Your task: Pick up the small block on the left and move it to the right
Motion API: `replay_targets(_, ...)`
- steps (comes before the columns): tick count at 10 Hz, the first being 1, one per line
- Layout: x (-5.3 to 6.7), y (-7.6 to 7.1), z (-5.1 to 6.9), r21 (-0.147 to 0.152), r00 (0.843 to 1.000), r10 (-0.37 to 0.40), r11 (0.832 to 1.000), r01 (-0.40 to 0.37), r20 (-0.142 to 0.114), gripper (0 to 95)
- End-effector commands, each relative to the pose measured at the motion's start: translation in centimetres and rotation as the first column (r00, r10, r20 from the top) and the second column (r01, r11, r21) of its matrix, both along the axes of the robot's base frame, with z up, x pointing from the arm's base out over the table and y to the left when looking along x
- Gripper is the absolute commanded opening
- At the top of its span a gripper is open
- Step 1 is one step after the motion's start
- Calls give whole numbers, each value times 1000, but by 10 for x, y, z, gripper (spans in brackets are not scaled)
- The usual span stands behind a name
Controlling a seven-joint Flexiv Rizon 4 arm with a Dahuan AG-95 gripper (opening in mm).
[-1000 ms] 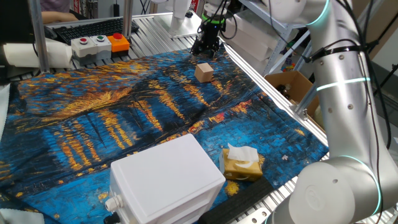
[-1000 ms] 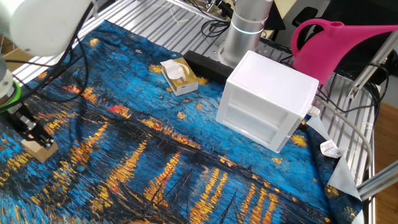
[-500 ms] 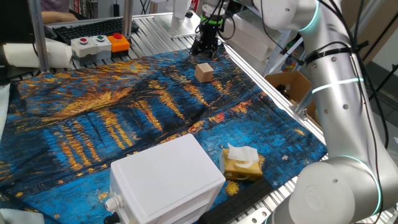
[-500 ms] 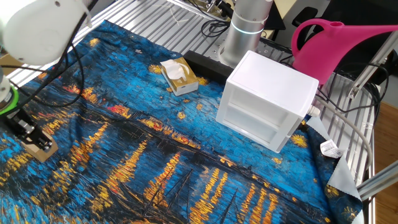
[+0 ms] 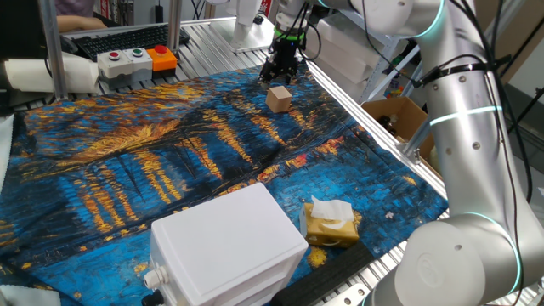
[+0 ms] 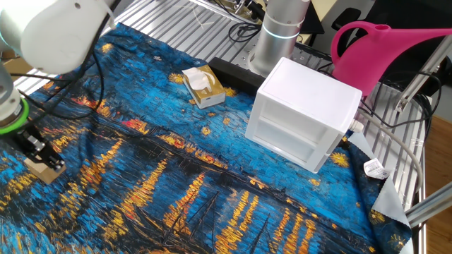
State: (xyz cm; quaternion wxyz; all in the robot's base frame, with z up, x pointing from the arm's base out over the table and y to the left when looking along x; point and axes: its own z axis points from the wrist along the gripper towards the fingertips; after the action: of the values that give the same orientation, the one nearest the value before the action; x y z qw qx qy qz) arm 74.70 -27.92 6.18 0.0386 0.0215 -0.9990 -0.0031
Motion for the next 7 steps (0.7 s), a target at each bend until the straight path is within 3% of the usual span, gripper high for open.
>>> replay_targets(1, 2, -1, -5, 2, 1000, 3, 1000, -3, -3, 950)
replay_targets(7, 2, -2, -18, 2, 1000, 9, 1000, -9, -2, 950)
